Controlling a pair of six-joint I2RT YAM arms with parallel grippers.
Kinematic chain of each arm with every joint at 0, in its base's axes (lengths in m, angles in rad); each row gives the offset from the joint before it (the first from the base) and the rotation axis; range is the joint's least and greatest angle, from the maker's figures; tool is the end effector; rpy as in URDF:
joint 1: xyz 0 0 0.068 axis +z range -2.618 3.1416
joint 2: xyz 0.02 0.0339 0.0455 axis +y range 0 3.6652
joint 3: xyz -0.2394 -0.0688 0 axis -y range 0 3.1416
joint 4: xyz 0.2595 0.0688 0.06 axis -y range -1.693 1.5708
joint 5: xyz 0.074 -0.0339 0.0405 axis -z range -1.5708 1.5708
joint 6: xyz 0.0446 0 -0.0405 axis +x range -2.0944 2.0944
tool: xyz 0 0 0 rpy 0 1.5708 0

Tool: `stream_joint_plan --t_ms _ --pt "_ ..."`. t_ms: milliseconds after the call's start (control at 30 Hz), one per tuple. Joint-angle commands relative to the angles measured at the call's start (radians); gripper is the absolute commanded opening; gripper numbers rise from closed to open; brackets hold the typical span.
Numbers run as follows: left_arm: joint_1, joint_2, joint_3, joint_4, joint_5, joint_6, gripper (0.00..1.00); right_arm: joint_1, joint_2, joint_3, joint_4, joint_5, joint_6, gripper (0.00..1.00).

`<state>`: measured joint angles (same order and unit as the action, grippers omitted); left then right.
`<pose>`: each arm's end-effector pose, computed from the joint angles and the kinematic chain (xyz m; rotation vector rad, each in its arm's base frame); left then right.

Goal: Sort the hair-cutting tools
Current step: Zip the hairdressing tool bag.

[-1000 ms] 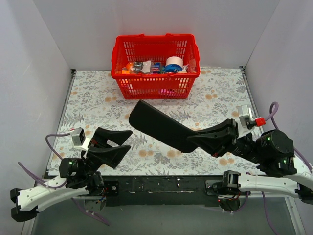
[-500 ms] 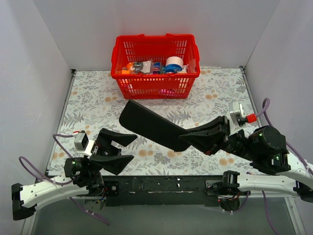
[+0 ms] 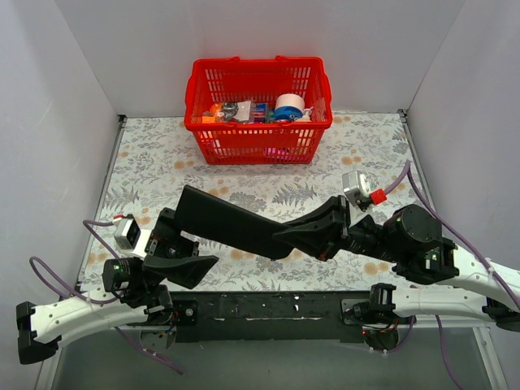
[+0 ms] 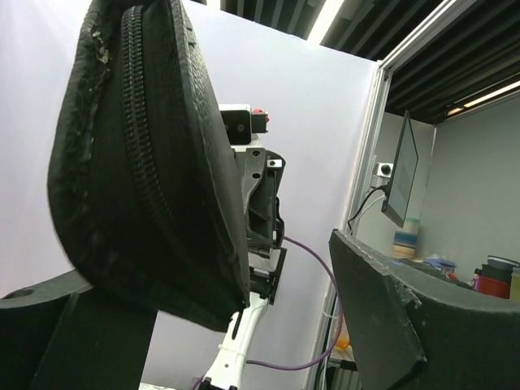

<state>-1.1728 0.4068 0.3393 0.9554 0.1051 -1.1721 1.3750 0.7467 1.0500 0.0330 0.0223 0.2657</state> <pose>0.0491 -0.1288 0.3424 0.1286 0.8666 -2.2655 0.0372 0.1822 0.4500 -0.7000 1.1706 1.3949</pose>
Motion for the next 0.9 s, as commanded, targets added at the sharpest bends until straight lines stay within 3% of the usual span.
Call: stream_joint_plan --t_ms 0,567,767,867 --pt "0.004 0.026 0.049 0.026 0.015 0.012 0.79 0.004 0.006 -0.001 0.146 -0.015 0.012 0.01" --pt "0.004 0.116 0.112 0.057 -0.125 0.006 0.74 0.004 0.094 -0.062 0.124 -0.225 -0.085 0.01" --pt "0.004 0.144 0.127 0.054 -0.134 0.02 0.68 0.004 0.129 -0.056 0.087 -0.327 -0.118 0.2" --pt "0.002 0.151 0.141 0.042 -0.136 0.029 0.57 0.004 0.138 -0.058 0.073 -0.373 -0.131 0.27"
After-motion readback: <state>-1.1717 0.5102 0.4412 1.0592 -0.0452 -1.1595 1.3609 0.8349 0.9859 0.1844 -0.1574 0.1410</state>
